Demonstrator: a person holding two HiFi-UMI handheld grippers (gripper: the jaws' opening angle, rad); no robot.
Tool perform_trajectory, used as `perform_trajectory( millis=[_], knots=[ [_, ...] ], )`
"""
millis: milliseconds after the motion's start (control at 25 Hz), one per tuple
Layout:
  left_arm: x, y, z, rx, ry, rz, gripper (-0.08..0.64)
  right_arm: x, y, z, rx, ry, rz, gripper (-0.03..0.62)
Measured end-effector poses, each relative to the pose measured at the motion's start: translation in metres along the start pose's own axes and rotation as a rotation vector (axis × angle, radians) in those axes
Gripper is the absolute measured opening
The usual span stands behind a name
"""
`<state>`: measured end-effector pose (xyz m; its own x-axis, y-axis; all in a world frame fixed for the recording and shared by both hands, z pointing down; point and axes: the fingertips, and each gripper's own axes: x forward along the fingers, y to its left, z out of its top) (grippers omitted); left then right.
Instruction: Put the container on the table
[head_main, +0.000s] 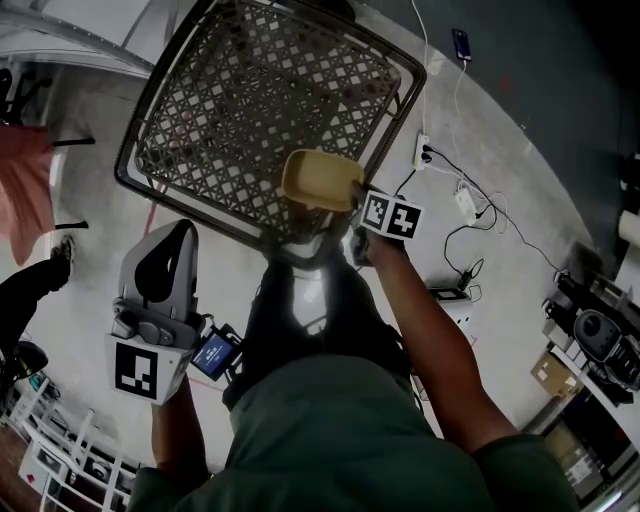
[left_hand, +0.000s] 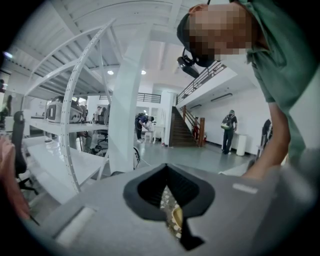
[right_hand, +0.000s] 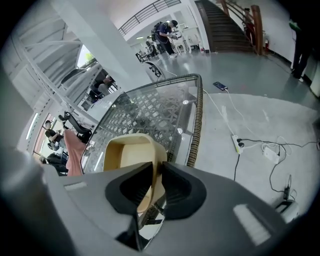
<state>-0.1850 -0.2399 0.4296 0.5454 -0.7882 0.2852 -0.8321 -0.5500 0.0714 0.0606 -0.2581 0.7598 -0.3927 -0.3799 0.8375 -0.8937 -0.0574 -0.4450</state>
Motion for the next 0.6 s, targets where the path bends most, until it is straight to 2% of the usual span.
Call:
perform_trajectory(
  millis=[600],
  knots=[
    [-0.020,0.009,0.008,0.004,-0.013,0.017,0.002,-0.007,0.008,0.004,-0.006,-0.020,-0.021,0.067]
  ],
)
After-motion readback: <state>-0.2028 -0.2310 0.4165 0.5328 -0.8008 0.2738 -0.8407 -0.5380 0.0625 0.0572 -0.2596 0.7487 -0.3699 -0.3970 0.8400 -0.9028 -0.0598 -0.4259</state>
